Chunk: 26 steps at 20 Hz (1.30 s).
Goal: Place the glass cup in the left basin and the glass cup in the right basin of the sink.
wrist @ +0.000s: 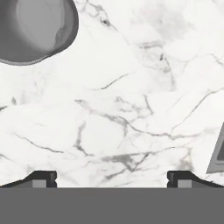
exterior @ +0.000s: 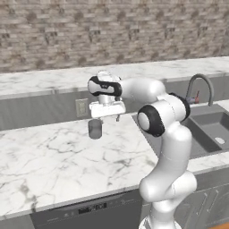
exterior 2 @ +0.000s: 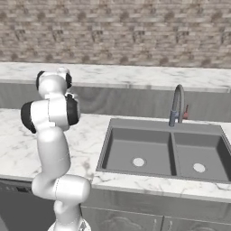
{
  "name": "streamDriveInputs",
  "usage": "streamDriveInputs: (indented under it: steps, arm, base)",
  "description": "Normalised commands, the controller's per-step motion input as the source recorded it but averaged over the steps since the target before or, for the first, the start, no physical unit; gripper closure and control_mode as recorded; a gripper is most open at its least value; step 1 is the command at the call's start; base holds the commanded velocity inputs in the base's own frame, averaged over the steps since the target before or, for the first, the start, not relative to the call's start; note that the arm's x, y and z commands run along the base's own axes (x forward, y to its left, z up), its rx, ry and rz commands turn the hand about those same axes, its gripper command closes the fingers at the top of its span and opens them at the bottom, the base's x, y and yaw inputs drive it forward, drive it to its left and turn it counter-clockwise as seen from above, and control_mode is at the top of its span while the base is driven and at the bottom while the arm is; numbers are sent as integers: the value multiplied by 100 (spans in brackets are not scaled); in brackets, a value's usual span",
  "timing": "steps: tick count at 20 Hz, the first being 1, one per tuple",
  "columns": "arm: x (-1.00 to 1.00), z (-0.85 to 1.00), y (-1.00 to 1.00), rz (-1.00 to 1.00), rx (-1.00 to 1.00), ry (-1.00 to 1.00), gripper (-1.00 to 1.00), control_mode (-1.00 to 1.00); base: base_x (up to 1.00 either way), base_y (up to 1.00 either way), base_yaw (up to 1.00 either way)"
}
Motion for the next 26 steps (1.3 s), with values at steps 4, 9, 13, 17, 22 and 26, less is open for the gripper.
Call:
streamDriveInputs:
  steps: [4,9,13,17,22,26]
  arm:
    - [16,-16,0,0,-1,6,-100,-100]
    - [15,-16,4,0,0,5,-100,-100]
    - [18,-14,8,0,0,3,-100,-100]
    - [15,-12,7,0,0,0,-100,-100]
    - [14,-14,5,0,0,0,-100,-100]
    - [12,-13,4,0,0,0,-100,-100]
  base:
    - [0,0,0]
    - [0,0,0]
    - [0,0,0]
    - [0,0,0]
    - [0,0,0]
    - [0,0,0]
